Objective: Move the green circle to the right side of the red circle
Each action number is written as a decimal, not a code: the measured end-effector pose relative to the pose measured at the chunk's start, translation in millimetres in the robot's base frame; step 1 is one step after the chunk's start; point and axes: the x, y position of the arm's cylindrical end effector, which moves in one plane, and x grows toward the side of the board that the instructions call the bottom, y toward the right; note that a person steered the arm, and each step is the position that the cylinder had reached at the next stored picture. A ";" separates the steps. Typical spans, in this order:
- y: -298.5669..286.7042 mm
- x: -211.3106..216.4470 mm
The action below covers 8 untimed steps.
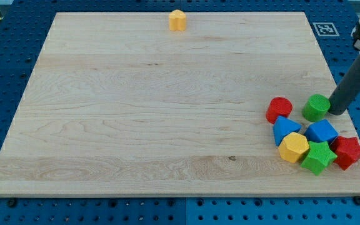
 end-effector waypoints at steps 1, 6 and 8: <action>-14.1 1.5; -32.3 2.9; -1.5 8.7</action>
